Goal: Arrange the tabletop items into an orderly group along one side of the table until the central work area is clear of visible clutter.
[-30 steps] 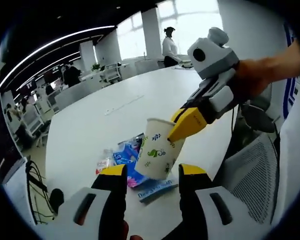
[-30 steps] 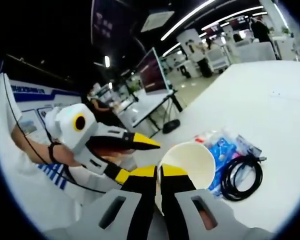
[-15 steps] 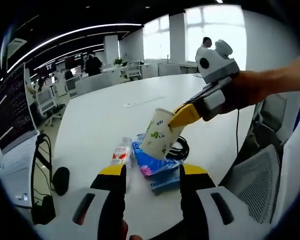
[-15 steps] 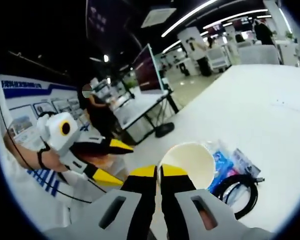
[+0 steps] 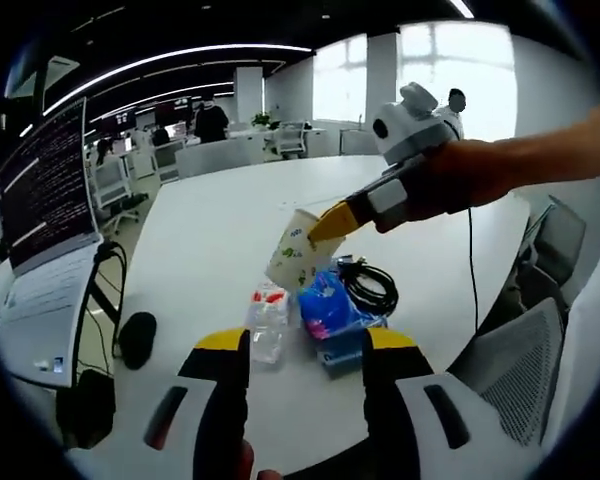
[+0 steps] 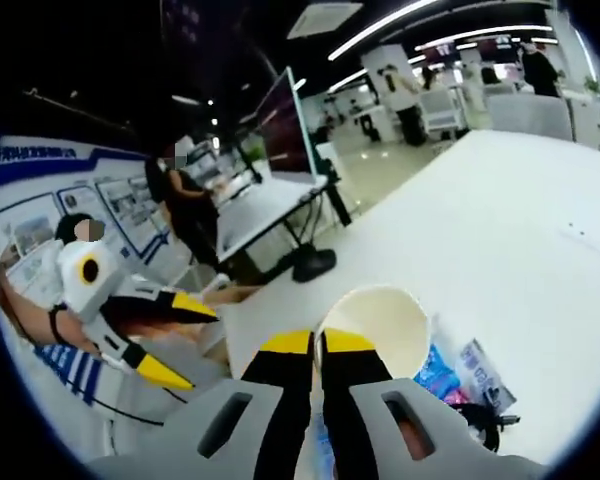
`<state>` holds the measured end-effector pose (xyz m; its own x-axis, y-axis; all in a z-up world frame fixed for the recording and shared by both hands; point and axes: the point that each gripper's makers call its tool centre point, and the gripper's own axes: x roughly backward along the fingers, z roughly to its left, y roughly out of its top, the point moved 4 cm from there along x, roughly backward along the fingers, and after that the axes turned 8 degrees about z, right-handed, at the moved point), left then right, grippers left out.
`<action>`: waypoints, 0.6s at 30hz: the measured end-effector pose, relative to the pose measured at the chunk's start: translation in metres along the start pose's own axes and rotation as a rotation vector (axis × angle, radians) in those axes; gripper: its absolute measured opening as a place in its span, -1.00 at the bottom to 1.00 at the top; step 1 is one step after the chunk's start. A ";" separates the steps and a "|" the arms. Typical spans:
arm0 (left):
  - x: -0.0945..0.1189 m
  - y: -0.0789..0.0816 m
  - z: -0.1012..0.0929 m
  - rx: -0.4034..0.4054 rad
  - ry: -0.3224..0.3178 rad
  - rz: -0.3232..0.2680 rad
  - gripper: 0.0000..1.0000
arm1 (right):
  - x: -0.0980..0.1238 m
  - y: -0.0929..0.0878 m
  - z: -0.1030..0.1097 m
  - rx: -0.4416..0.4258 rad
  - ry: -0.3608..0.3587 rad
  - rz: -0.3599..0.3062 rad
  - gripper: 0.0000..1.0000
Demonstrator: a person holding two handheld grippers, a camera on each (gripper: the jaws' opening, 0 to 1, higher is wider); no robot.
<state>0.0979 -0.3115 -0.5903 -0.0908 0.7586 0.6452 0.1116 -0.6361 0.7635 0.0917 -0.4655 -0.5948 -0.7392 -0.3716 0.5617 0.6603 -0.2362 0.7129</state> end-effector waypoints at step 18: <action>0.013 -0.014 0.019 0.070 0.055 -0.002 -0.13 | -0.069 0.039 -0.041 0.099 -0.084 0.102 -1.00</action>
<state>0.1144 -0.2898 -0.5932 -0.1448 0.7499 0.6456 0.1801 -0.6216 0.7624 0.1736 -0.4856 -0.6230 -0.6801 -0.3116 0.6637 0.7195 -0.1095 0.6858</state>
